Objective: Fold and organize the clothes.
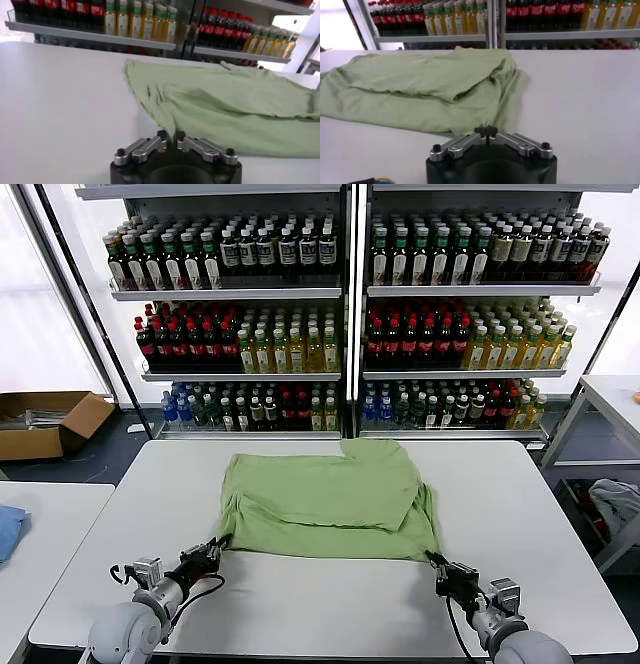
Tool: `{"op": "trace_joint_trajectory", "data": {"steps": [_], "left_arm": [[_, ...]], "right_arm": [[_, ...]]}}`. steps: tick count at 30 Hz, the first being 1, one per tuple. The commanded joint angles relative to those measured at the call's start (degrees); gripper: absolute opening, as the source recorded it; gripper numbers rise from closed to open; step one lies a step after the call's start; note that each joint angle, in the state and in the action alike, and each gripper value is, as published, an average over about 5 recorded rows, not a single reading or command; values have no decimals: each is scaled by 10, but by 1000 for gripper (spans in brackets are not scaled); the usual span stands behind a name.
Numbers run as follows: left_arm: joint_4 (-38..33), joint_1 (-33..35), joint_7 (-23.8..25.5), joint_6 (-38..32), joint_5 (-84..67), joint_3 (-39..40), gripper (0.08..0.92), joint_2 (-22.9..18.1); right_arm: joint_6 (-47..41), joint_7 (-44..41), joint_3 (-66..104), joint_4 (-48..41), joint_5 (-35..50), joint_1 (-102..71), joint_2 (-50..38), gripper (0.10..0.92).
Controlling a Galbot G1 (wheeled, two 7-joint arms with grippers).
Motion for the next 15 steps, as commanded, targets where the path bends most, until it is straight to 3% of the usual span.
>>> {"op": "trace_joint_trajectory", "data": {"steps": [1, 15], "left_arm": [[-47, 51, 0, 1, 14, -11, 101, 6], [-178, 203, -14, 15, 37, -82, 97, 1]], "right_arm": [[-6, 3, 2, 30, 4, -20, -2, 106], [-14, -4, 51, 155, -13, -186, 13, 106]]}}
